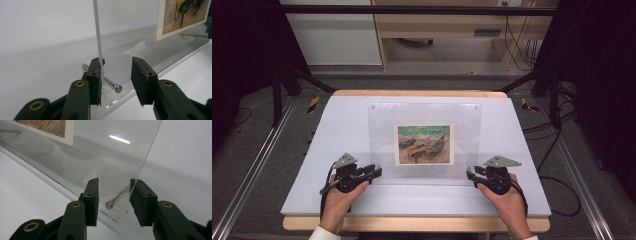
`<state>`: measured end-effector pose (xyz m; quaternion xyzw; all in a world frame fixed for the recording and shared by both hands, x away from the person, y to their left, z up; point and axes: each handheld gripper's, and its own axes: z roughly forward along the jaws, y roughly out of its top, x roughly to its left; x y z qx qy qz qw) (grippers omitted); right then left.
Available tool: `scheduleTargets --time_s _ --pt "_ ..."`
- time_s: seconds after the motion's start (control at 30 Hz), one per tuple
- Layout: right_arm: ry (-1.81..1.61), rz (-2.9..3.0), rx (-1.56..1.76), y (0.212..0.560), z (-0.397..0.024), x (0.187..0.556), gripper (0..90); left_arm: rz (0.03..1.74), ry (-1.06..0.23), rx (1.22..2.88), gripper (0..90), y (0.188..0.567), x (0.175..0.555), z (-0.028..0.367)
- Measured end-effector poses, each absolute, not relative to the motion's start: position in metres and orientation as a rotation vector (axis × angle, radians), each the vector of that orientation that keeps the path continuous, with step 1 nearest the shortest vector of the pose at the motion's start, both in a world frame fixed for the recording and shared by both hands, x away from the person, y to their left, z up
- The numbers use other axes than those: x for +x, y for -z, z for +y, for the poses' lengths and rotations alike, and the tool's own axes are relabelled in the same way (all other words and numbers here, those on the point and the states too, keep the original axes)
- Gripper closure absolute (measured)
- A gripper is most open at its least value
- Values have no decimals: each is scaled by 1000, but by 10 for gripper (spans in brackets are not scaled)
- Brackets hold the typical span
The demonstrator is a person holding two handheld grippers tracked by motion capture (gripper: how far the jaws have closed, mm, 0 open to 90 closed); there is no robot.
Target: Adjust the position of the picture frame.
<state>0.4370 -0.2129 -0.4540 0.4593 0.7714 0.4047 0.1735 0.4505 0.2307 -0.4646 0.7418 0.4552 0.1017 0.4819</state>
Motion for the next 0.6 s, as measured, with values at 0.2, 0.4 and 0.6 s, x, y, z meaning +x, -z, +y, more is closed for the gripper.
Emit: scheduleTargets --time_s 0.2,0.4,0.6 --pt "-1142 2187 1293 455 -213 435 596 1106 -249 1813 604 465 449 231" --pt "-1135 2192 1284 456 -212 434 600 1102 -248 1821 605 466 448 231" --pt "-1122 2197 1288 456 -212 432 606 1101 -246 1833 604 466 447 231"
